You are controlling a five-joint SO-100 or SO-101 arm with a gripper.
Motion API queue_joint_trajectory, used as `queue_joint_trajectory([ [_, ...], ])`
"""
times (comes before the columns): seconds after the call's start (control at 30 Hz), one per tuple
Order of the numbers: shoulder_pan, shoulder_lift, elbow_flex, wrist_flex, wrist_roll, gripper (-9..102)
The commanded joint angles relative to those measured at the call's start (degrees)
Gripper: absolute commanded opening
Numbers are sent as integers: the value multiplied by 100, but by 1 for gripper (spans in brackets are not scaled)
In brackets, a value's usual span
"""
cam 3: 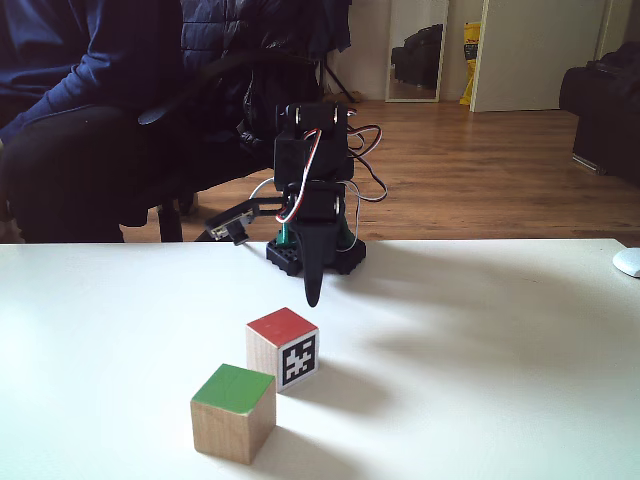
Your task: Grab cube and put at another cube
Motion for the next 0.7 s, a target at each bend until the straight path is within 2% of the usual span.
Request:
queue_joint_trajectory([
  [0.0, -53, 26, -35, -18, 26, 0],
  [0.23, -35, 26, 9, -413, 123, 1],
  [0.4, -264, -53, -554, -352, 176, 6],
  [0.53, -413, -949, -1292, -413, 466, 9],
  [0.67, -545, -2593, -2575, -439, 817, 12],
])
